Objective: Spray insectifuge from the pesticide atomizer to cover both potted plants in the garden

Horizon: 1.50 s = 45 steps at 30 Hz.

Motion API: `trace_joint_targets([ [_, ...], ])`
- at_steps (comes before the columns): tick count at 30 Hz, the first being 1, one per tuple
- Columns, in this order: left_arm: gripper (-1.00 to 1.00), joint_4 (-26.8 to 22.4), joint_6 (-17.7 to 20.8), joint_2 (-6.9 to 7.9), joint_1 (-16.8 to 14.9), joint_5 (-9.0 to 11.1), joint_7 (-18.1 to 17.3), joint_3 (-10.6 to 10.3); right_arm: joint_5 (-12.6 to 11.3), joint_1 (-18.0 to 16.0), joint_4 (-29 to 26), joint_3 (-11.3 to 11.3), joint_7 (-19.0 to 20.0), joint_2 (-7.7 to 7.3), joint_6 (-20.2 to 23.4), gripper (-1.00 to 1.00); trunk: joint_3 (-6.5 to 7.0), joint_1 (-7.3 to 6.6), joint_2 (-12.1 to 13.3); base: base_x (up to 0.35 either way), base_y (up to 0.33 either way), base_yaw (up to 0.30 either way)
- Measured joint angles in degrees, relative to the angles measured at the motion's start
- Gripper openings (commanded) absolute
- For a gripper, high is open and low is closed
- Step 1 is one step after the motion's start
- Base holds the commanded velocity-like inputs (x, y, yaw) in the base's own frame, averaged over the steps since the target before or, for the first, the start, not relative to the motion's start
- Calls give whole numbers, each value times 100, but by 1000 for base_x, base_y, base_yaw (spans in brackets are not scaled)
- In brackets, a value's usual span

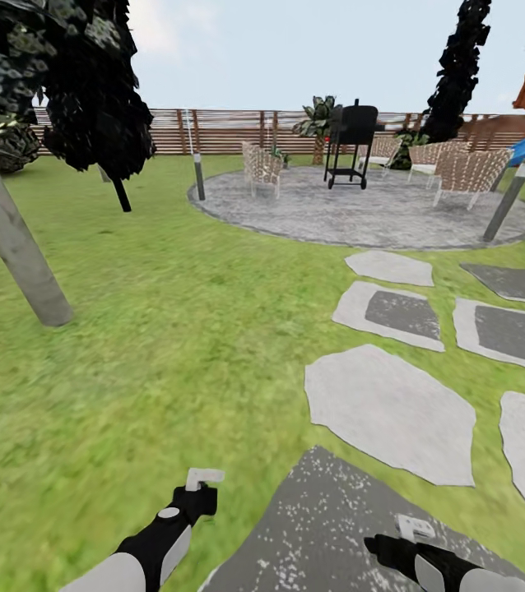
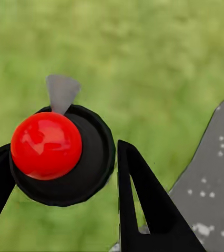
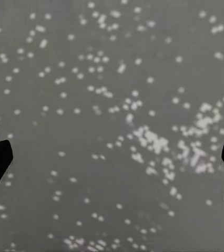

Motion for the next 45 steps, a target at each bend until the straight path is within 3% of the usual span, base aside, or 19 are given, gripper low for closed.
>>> trace_joint_targets([
  [45, -100, 0, 0, 0, 0, 0, -1, 0, 0, 0, 0, 8, 0, 0, 0, 100, -1, 0, 0, 325, -105, 0],
])
